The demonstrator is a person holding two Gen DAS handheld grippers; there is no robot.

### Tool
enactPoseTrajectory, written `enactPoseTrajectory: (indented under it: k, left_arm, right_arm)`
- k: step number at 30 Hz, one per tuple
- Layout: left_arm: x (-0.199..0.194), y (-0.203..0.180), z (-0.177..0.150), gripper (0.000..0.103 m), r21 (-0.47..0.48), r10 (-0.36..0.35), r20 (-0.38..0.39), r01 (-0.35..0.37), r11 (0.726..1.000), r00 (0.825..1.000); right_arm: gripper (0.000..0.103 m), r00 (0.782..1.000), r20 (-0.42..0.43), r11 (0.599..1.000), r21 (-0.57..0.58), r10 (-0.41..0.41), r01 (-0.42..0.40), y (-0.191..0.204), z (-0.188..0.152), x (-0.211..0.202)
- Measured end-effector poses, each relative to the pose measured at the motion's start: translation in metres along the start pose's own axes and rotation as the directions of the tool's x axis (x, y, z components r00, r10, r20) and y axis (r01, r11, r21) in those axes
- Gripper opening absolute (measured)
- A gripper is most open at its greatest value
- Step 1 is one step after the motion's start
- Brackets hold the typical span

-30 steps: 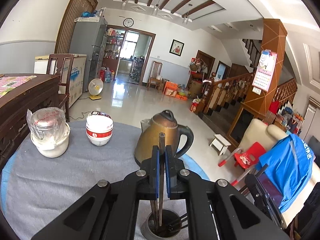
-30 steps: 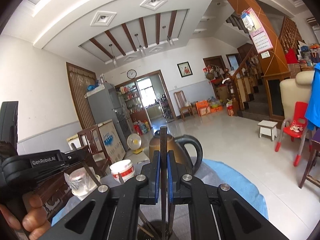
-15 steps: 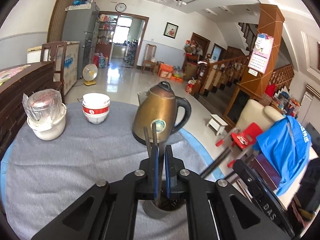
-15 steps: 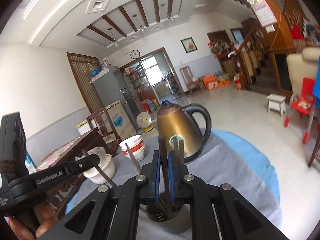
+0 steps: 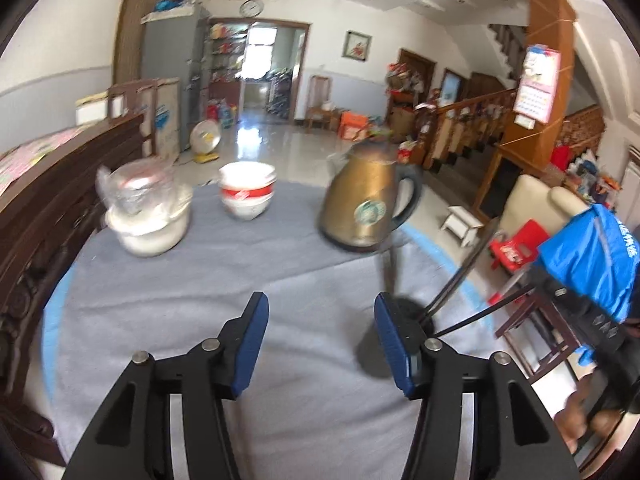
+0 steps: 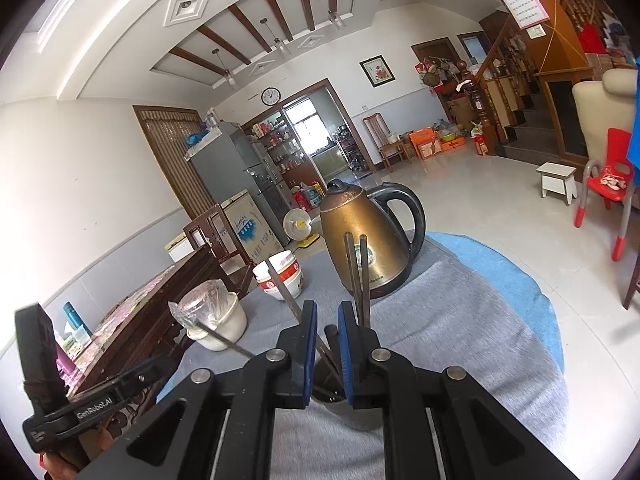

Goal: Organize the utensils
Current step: 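Lower both open tools back to the last chopsticks on the cloth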

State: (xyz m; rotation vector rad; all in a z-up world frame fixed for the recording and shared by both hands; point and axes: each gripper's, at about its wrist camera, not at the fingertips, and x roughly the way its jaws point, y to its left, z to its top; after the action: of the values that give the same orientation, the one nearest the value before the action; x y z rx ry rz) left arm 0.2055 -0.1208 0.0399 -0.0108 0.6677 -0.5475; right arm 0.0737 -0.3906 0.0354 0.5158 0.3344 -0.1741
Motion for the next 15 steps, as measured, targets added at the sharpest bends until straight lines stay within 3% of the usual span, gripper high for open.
enactPoseTrajectory:
  k: [5,12,14,15]
  left_arm:
    - [-0.003,0.041,-0.022,0.056,-0.060,0.079,-0.058,-0.083,0.995,0.995]
    - [-0.003,0.072,-0.053,0.060,-0.042,0.198,-0.130,-0.205,0.978,0.972]
    - [-0.002,0.080,-0.060,0.064,-0.036,0.233,-0.146,-0.240,0.970,0.961]
    - [-0.003,0.084,-0.064,0.064,-0.037,0.246,-0.154,-0.254,0.966,0.957]
  right_arm:
    - [0.013,1.000,0.018,1.000,-0.021,-0.005,0.005,0.001,-0.007,-0.016]
    - [0.014,0.991,0.132,0.999,-0.051,-0.013,0.020,0.013,-0.002,-0.054]
    - [0.020,0.989,0.148,0.996,-0.084,0.005,0.007,0.024,0.000,-0.062]
    - [0.033,0.989,0.149,0.995,-0.103,0.017,-0.002,0.030,0.000,-0.065]
